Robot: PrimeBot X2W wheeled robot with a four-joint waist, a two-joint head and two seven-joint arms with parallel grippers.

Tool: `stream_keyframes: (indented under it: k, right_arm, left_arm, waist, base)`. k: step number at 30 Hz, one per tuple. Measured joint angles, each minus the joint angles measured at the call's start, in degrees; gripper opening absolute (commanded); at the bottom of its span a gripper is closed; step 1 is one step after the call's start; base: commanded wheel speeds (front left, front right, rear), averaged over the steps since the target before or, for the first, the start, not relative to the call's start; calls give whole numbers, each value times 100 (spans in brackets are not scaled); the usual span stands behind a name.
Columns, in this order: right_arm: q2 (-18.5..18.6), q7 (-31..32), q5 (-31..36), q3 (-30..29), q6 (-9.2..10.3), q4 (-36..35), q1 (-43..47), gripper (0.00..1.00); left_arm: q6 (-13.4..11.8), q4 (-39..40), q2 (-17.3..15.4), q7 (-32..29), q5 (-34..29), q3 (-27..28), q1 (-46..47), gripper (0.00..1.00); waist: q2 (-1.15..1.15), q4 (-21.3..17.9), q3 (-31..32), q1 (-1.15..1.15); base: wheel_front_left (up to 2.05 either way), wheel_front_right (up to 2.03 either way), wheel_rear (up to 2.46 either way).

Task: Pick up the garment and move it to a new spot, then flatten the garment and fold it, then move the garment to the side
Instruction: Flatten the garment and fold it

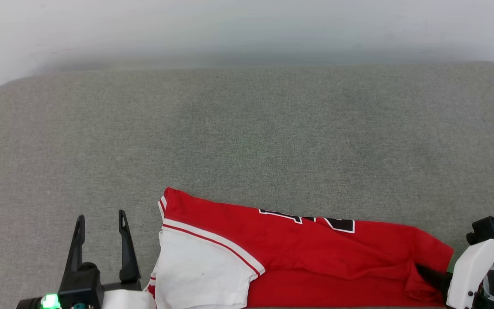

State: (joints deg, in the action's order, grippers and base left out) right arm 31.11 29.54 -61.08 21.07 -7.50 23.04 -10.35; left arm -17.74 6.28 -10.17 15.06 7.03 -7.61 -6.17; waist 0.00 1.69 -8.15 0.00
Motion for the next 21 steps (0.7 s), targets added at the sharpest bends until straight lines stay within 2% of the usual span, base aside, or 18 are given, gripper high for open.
stream_keyframes:
  k: [5,14,17,21]
  right_arm:
    - [202,-18,1,-16,0,-88,-2,0]
    - [981,148,124,-515,0,-63,-19,0]
    - [1126,341,234,-623,0,-76,-13,0]
    - [1012,808,141,-603,1,-939,6,0]
  left_arm:
    - [126,-102,191,0,-292,105,-193,100]
    - [259,-122,360,0,-495,263,-416,100]
    - [293,-125,379,0,-534,283,-459,100]
    - [365,-121,427,0,-537,367,-517,100]
  waist:
    - [0,-30,128,0]
    - [0,-63,369,0]
    - [0,-78,433,0]
    - [0,-97,479,0]
  base:
    - [0,0,0]
    - [0,0,0]
    - [0,0,0]
    - [0,0,0]
